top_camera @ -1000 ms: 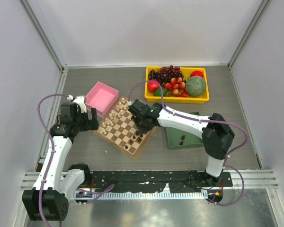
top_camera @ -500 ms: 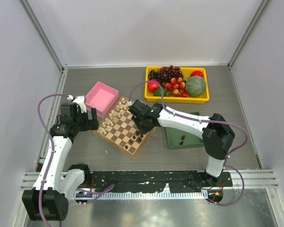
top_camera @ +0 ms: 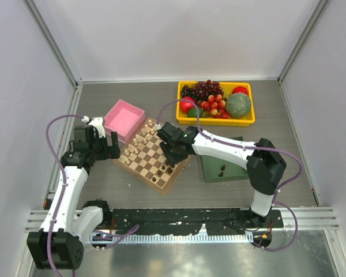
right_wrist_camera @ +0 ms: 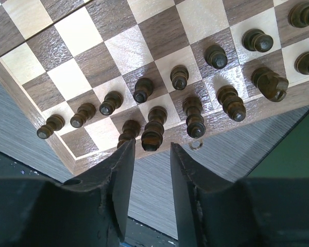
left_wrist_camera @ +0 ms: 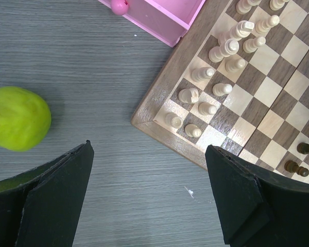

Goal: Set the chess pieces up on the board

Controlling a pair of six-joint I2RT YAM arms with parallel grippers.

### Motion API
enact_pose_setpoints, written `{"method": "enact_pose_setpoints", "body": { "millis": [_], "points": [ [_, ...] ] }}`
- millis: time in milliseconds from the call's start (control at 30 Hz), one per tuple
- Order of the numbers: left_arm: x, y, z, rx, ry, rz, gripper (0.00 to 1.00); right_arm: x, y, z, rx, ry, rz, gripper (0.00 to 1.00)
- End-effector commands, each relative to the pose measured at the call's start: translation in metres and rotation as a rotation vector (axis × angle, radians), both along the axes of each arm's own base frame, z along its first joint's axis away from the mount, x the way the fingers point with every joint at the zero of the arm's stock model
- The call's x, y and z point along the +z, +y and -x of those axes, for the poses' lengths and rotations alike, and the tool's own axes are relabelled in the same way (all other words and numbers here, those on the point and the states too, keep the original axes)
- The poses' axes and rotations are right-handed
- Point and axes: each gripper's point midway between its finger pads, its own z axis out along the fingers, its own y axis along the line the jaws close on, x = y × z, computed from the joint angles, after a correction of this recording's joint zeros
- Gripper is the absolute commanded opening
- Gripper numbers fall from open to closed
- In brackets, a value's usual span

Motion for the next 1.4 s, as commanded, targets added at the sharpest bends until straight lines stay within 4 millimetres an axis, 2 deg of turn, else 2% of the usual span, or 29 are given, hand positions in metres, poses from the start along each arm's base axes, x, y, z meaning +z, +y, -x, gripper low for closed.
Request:
{"method": "enact_pose_setpoints", "body": {
  "millis": [0, 133, 267, 333, 400, 467, 500, 533, 567, 600, 633, 667, 733, 800, 1000, 1167, 1367],
  "points": [
    [0.018, -0.001, -0.007, -0.015, -0.058, -0.009, 0.99, 0.036, 0.006, -0.006, 0.001, -0.063, -0.082, 0.41],
    [0.018, -0.001, -0.007, -0.016, -0.058, -0.008, 0.99, 0.052, 0.004, -0.006, -0.013, -0.087, -0.11, 0.43],
    [0.019, -0.001, -0.007, -0.014, -0.058, -0.006, 0.99, 0.073, -0.012, -0.011, -0.05, -0.147, -0.117, 0.48],
    [0.019, -0.001, -0.007, -0.015, -0.059, -0.007, 0.99, 0.082, -0.03, -0.016, -0.098, -0.178, -0.107, 0.5],
    [0.02, 0.0, -0.007, -0.013, -0.062, -0.009, 0.99, 0.085, -0.056, -0.02, -0.168, -0.192, -0.098, 0.5],
    [0.019, -0.001, -0.008, -0.015, -0.062, -0.008, 0.99, 0.085, -0.094, -0.027, -0.28, -0.191, -0.111, 0.5],
    [0.02, -0.001, -0.008, -0.015, -0.062, -0.007, 0.99, 0.074, -0.108, -0.025, -0.323, -0.165, -0.104, 0.5],
    [0.02, -0.001, -0.008, -0.015, -0.062, -0.007, 0.99, 0.073, -0.126, -0.029, -0.38, -0.166, -0.108, 0.5],
    [0.019, -0.001, -0.007, -0.015, -0.061, -0.007, 0.99, 0.057, -0.141, -0.022, -0.413, -0.135, -0.084, 0.5],
    [0.019, -0.001, -0.007, -0.014, -0.059, -0.009, 0.99, 0.057, -0.157, -0.026, -0.466, -0.138, -0.09, 0.5],
    [0.019, 0.0, -0.007, -0.013, -0.059, -0.009, 0.99, 0.041, -0.168, -0.018, -0.482, -0.102, -0.067, 0.5],
    [0.018, 0.0, -0.007, -0.013, -0.058, -0.009, 0.99, 0.037, -0.181, -0.018, -0.526, -0.086, -0.059, 0.5],
    [0.018, -0.001, -0.007, -0.014, -0.058, -0.006, 0.99, 0.014, -0.2, -0.005, -0.575, -0.019, -0.016, 0.51],
    [0.018, -0.001, -0.007, -0.013, -0.056, -0.007, 0.99, 0.003, -0.21, 0.0, -0.606, 0.008, 0.007, 0.52],
    [0.018, -0.001, -0.007, -0.013, -0.054, -0.007, 0.99, -0.008, -0.216, 0.004, -0.652, 0.024, 0.015, 0.55],
    [0.017, -0.001, -0.007, -0.014, -0.051, -0.006, 0.99, -0.012, -0.214, -0.003, -0.664, 0.022, -0.007, 0.56],
    [0.018, -0.001, -0.007, -0.013, -0.056, -0.007, 0.99, -0.022, -0.213, -0.014, -0.668, 0.014, 0.008, 0.51]
  ]
}}
